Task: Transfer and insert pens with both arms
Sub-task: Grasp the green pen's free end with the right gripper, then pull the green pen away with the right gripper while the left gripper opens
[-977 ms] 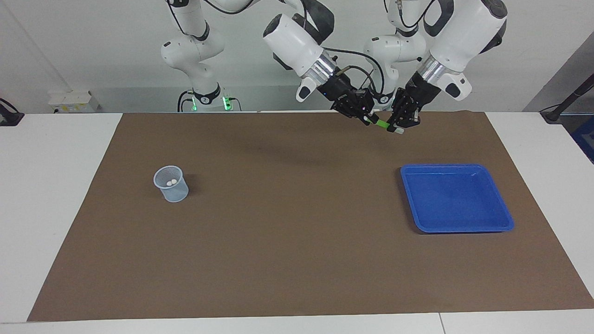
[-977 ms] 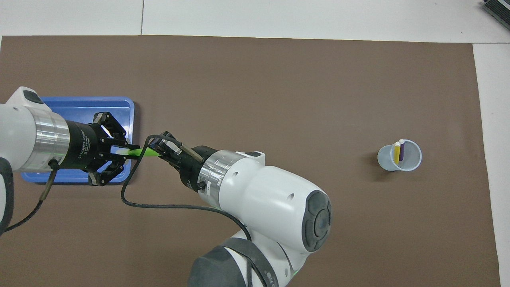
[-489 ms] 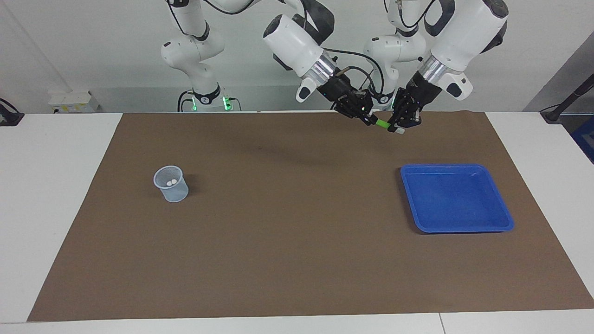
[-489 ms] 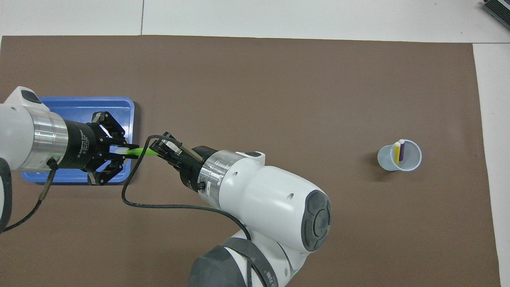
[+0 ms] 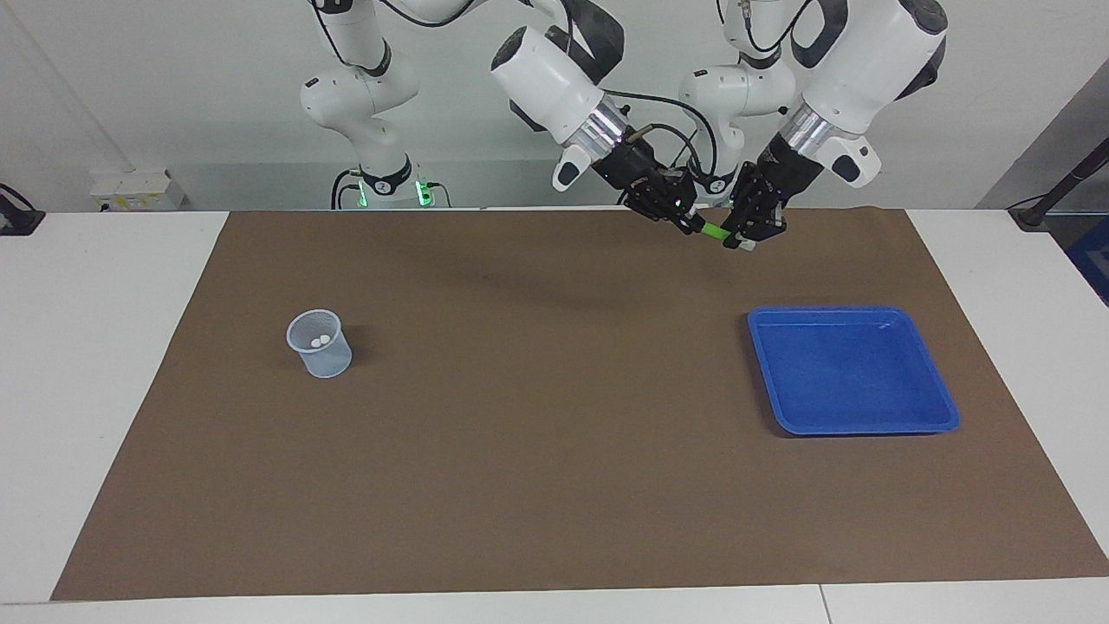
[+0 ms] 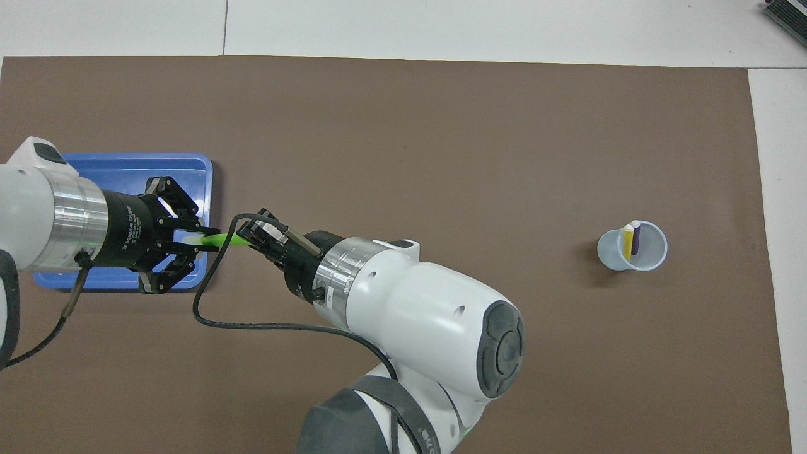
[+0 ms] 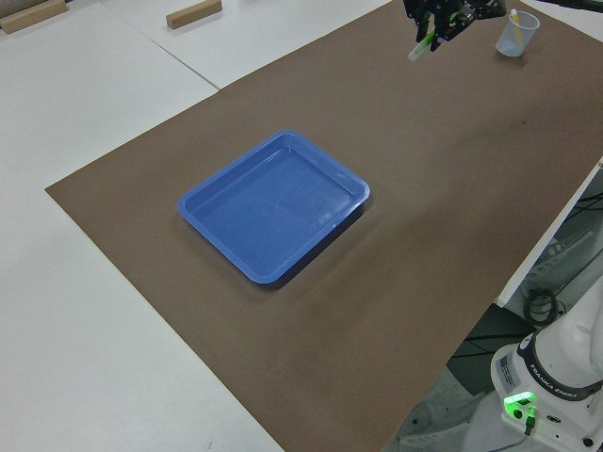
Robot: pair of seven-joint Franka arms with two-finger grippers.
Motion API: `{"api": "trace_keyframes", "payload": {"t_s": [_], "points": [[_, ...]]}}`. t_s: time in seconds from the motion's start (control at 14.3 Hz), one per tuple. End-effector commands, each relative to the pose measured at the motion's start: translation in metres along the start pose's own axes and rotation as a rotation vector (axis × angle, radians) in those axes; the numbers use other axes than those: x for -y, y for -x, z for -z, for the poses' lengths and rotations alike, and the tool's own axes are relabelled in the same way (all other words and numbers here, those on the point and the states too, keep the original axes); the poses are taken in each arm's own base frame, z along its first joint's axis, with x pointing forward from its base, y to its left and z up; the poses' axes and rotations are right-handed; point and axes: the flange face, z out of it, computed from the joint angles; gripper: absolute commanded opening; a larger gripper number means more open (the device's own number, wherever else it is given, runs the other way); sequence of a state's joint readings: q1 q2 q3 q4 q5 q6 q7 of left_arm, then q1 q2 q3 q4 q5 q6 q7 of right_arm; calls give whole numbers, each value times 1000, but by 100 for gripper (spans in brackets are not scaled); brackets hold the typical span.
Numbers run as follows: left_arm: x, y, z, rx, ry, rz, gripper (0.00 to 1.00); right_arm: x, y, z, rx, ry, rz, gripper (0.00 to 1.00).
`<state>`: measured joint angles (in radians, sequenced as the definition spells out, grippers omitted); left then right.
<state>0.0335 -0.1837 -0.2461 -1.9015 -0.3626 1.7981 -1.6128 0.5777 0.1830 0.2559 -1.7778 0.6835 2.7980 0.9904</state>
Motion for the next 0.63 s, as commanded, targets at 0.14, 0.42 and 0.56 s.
{"api": "trace_keyframes", "payload": {"t_s": [0.14,0.42,0.56], "points": [[10,2,2,10,-2,3,71,-2,-10,-6,-14,8,81,1],[11,-1,5,7,1,-57,71,-10,-21,-7,17,72,196,1],[10,-11,10,8,5,-182,71,-15,-34,-4,58,131,310,1]]}}
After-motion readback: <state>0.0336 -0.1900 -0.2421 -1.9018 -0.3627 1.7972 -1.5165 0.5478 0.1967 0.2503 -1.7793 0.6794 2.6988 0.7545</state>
